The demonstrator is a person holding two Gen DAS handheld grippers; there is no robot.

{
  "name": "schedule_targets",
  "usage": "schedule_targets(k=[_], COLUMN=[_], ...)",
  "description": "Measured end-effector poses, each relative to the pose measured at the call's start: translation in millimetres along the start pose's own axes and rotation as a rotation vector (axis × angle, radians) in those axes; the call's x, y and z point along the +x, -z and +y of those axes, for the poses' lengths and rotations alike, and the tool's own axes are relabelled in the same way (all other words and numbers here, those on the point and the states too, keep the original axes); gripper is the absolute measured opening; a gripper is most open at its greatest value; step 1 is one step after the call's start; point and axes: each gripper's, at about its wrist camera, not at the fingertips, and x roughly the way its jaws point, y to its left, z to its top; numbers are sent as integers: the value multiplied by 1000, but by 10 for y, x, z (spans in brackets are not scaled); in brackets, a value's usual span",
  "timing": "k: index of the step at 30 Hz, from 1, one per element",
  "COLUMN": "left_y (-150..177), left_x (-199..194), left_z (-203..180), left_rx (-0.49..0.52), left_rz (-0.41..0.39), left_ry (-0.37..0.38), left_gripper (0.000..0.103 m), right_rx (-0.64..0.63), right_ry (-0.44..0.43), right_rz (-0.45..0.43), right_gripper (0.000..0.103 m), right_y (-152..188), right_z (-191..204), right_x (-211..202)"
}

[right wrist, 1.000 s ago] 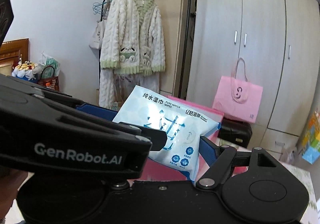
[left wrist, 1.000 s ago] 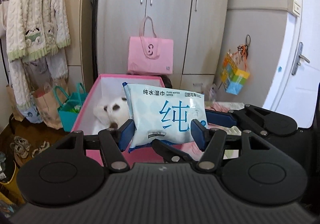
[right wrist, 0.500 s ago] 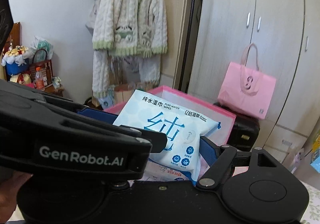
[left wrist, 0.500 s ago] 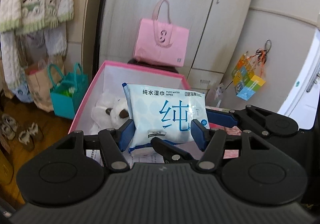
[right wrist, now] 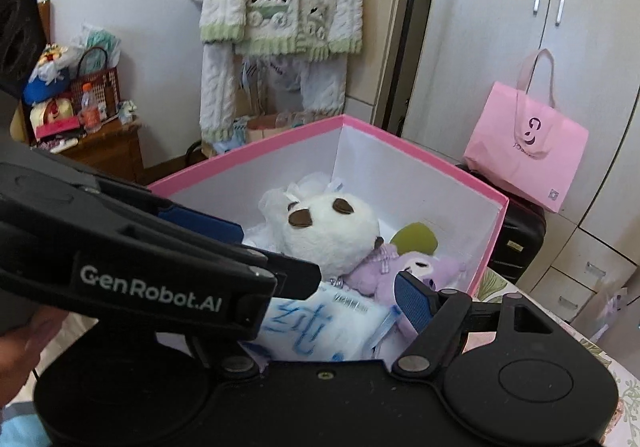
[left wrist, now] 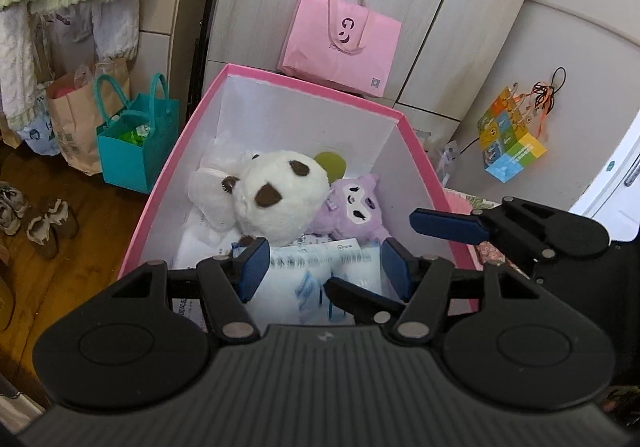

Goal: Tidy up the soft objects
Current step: 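Carry the wet-wipes pack with both grippers down into the pink box, then open both grippers to release the wet-wipes pack into the box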

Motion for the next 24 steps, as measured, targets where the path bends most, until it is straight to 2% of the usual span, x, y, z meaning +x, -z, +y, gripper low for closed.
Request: schedule_targets(k=[10,16,20,24], left_y=[51,125,189,283], left_x=[-424,-670,-909,-1143], left_z=[-171,-273,-414,-566], left_rx=[75,94,141,194], left_rz=[-60,-82,-113,-117], left_ry=[3,10,-1,25], left_gripper=[64,65,66,69], right_rx=[-7,-77,-84,-23], right_ry=[8,10,-23,-95], right_rz=[-27,-25,-26,-22], right_gripper=[80,80,80,80], right_y=[68,142,224,454], right_z=[5,73,24,-181], right_x=[-331,-614,-869,-1177])
